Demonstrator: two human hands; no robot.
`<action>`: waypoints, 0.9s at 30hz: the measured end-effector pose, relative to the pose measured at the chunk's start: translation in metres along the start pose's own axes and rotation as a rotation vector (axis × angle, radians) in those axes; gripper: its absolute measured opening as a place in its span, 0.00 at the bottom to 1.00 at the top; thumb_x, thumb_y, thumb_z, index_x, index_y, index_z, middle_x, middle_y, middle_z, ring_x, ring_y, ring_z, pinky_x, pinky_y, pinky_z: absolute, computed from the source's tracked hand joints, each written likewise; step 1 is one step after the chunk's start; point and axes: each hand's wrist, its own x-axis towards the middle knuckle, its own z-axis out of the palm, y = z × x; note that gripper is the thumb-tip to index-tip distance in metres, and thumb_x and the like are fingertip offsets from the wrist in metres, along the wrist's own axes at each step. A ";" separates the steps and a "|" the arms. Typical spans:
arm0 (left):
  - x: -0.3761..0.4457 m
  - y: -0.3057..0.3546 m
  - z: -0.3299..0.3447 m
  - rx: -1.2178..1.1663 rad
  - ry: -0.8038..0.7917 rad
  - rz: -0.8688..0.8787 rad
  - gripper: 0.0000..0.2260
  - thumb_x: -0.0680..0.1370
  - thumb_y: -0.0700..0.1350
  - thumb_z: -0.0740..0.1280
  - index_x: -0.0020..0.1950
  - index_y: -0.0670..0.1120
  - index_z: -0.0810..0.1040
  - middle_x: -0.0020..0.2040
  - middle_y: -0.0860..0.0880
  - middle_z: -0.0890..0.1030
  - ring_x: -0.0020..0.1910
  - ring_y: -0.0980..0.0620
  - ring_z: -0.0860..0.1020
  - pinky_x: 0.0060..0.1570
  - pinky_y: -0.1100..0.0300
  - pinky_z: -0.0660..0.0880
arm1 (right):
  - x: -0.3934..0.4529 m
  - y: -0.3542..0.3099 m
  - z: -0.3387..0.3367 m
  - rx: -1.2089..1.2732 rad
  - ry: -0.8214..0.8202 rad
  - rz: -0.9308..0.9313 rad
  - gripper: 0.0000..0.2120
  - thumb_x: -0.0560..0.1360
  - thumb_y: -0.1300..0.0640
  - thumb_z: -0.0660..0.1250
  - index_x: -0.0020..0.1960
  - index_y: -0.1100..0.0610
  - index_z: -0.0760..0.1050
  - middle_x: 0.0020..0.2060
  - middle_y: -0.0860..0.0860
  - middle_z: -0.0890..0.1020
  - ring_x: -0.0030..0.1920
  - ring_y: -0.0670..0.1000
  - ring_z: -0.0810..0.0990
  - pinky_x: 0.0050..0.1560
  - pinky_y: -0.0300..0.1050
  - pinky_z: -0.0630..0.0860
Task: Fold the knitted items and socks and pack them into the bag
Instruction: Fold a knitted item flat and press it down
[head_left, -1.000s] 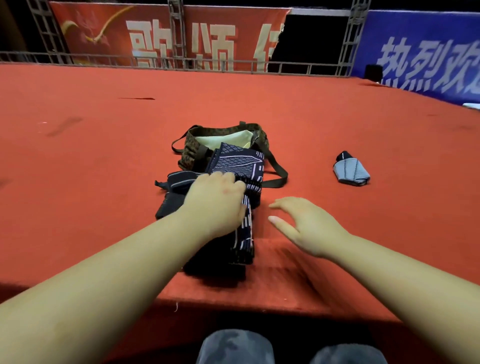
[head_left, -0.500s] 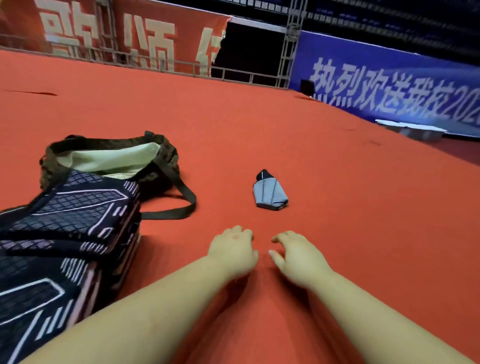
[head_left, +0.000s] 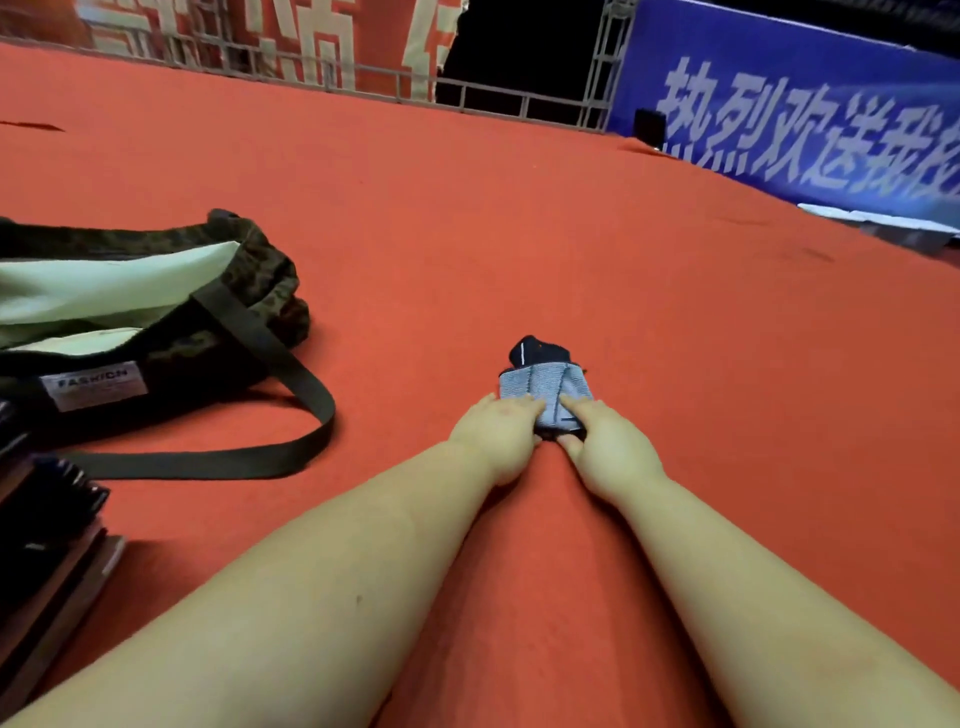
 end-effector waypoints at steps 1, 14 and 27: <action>0.003 -0.002 0.005 -0.004 0.002 -0.016 0.20 0.82 0.44 0.57 0.74 0.47 0.64 0.73 0.46 0.67 0.71 0.47 0.65 0.68 0.57 0.57 | 0.002 0.001 0.001 0.004 0.004 -0.005 0.23 0.79 0.53 0.60 0.74 0.50 0.63 0.71 0.52 0.69 0.70 0.54 0.67 0.65 0.45 0.64; -0.130 0.031 -0.005 0.035 0.026 -0.209 0.17 0.79 0.39 0.54 0.67 0.47 0.72 0.63 0.44 0.77 0.61 0.43 0.74 0.55 0.54 0.70 | -0.122 -0.048 -0.012 -0.118 -0.097 -0.074 0.19 0.81 0.50 0.55 0.71 0.48 0.66 0.64 0.53 0.76 0.62 0.57 0.74 0.55 0.48 0.71; -0.349 0.037 -0.005 -0.203 0.079 -0.209 0.18 0.80 0.40 0.57 0.67 0.54 0.74 0.66 0.51 0.76 0.68 0.49 0.70 0.70 0.62 0.52 | -0.332 -0.137 -0.004 -0.170 -0.072 -0.117 0.20 0.82 0.49 0.51 0.73 0.52 0.60 0.62 0.52 0.75 0.59 0.56 0.75 0.52 0.47 0.70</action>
